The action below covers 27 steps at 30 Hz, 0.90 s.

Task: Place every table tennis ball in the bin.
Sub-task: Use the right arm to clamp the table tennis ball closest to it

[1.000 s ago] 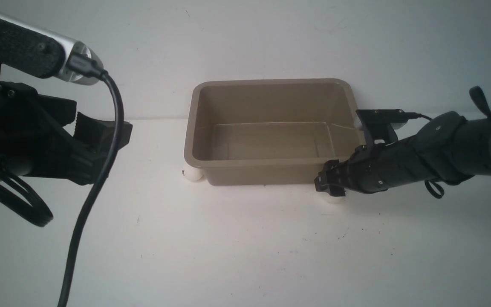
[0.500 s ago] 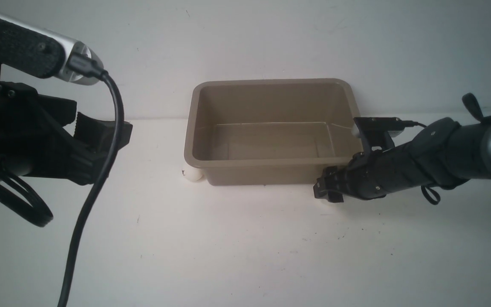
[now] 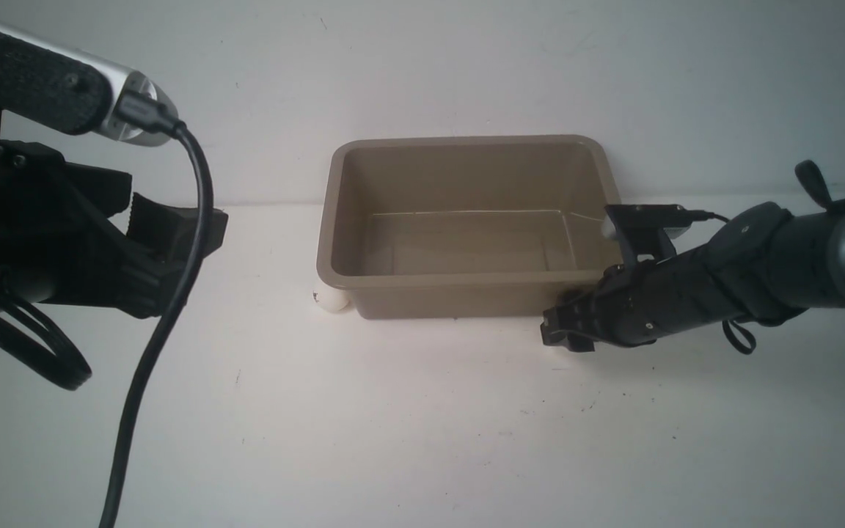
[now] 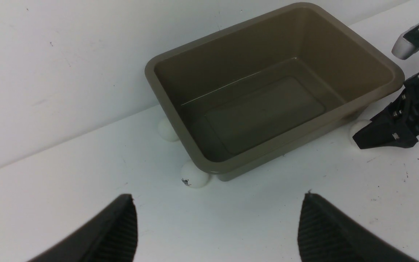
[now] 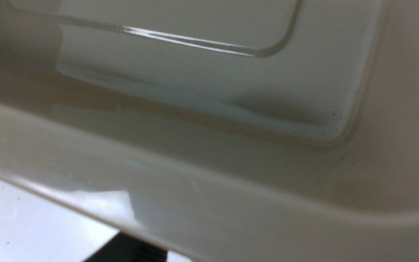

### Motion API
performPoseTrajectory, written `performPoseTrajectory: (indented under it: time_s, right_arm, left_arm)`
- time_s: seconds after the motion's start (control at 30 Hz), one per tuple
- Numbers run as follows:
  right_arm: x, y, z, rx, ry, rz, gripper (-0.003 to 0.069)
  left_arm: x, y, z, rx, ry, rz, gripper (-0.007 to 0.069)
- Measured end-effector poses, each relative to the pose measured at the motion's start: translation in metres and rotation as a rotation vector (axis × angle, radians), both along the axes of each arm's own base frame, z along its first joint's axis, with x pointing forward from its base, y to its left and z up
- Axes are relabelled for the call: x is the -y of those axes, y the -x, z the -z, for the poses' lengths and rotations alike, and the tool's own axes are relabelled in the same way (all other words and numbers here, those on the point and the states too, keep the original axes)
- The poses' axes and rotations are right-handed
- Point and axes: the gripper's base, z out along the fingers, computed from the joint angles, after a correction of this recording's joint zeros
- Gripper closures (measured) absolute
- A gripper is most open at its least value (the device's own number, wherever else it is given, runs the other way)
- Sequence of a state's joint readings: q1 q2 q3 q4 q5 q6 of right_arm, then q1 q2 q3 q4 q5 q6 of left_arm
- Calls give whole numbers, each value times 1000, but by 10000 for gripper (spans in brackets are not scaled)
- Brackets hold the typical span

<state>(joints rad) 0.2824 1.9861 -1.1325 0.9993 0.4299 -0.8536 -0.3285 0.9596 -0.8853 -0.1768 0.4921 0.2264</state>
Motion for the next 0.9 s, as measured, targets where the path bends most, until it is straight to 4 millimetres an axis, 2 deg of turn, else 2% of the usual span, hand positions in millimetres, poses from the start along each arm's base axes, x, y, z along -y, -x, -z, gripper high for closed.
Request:
performPoseTrajectory:
  time_s: [0.07, 0.57, 0.77, 0.9]
  right_arm:
    - [0, 1, 0, -6, -3, -5, 307]
    - [-2, 5, -4, -20, 18, -89, 307]
    - [-1, 14, -32, -3, 24, -140, 307]
    - [4, 32, -66, -15, 72, -204, 307]
  left_arm:
    - [0, 0, 0, 0, 0, 0, 90]
    - [0, 0, 0, 0, 0, 0, 90]
    - [0, 0, 0, 0, 0, 0, 90]
    - [0, 0, 0, 0, 0, 0, 90]
